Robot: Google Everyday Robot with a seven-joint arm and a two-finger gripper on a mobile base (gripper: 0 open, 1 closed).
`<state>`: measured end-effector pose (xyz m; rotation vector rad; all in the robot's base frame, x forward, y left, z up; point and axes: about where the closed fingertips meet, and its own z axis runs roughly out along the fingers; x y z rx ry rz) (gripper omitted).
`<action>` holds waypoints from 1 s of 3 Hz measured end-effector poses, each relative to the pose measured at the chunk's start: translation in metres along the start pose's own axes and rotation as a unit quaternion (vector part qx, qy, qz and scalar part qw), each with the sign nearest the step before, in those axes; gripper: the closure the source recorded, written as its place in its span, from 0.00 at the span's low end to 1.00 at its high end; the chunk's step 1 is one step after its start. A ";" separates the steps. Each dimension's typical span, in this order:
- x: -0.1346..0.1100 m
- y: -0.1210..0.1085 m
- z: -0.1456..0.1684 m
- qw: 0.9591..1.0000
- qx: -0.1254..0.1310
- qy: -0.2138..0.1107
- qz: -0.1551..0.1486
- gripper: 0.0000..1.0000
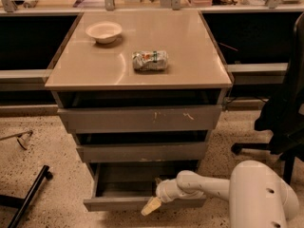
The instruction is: Open bottom drawer
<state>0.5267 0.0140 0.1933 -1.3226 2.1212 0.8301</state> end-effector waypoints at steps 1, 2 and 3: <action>0.018 0.028 -0.004 0.999 -0.021 -0.006 0.035 0.00; 0.036 0.054 -0.016 0.997 -0.023 -0.014 0.069 0.00; 0.035 0.054 -0.017 0.997 -0.023 -0.014 0.069 0.00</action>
Offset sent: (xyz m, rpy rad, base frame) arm -0.1387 -0.0397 -0.0006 0.0875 0.2024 -0.1563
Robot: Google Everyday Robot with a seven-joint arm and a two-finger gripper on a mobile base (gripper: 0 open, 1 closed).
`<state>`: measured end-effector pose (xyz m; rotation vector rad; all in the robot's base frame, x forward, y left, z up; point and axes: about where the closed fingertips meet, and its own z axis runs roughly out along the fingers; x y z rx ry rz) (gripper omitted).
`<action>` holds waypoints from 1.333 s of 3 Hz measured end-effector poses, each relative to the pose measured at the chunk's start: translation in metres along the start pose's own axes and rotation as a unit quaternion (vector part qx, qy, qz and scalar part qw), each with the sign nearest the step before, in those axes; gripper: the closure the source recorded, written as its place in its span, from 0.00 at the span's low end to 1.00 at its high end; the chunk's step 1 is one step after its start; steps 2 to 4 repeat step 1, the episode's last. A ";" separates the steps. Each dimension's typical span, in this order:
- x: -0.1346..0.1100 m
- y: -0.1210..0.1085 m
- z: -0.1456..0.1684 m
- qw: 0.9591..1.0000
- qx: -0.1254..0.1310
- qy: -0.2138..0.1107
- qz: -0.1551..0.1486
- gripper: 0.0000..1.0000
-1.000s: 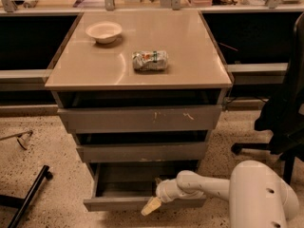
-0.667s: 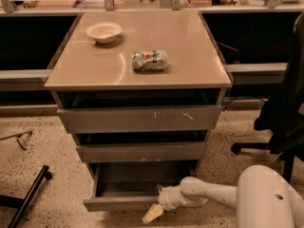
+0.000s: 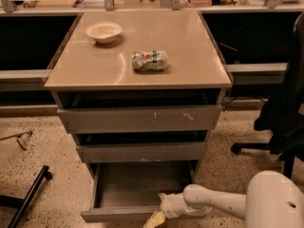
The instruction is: Open bottom drawer
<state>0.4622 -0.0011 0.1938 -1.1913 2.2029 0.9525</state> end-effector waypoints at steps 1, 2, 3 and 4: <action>0.019 0.021 -0.006 1.000 0.000 -0.007 0.020 0.00; 0.019 0.021 -0.006 1.000 0.000 -0.007 0.020 0.00; 0.019 0.021 -0.006 1.000 0.000 -0.007 0.020 0.00; 0.019 0.021 -0.006 1.000 0.000 -0.007 0.020 0.00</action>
Offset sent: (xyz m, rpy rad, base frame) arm 0.0000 0.0000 0.0000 0.0000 0.0000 0.0000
